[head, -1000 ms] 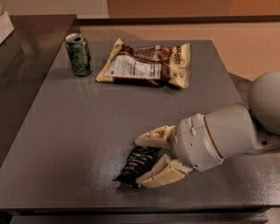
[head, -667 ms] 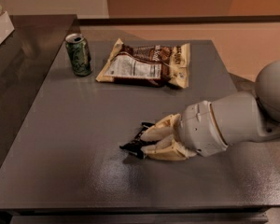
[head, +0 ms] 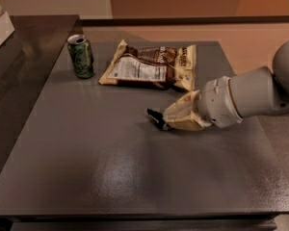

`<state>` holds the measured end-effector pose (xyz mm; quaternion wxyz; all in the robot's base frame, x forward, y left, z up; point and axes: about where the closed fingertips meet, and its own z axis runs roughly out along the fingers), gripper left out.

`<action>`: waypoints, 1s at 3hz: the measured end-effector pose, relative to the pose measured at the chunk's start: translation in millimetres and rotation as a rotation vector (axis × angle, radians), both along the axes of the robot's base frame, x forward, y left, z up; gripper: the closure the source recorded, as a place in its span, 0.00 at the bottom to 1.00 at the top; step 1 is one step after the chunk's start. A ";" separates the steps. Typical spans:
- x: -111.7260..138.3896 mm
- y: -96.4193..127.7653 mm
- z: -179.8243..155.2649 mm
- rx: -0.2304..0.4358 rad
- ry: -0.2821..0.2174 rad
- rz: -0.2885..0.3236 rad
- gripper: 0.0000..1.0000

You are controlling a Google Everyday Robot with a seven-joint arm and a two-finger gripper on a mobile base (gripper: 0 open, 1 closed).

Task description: Move rxbar chocolate near brown chip bag

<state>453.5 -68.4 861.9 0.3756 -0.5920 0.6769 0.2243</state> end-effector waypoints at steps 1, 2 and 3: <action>38.4 -14.0 0.5 -0.015 -0.025 -0.049 1.00; 72.9 -17.3 5.2 -0.015 -0.054 -0.081 0.82; 95.5 -18.3 13.6 -0.006 -0.079 -0.106 0.59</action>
Offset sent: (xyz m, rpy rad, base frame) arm 0.1165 -0.0253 0.0097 -0.0120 -0.0871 -0.1269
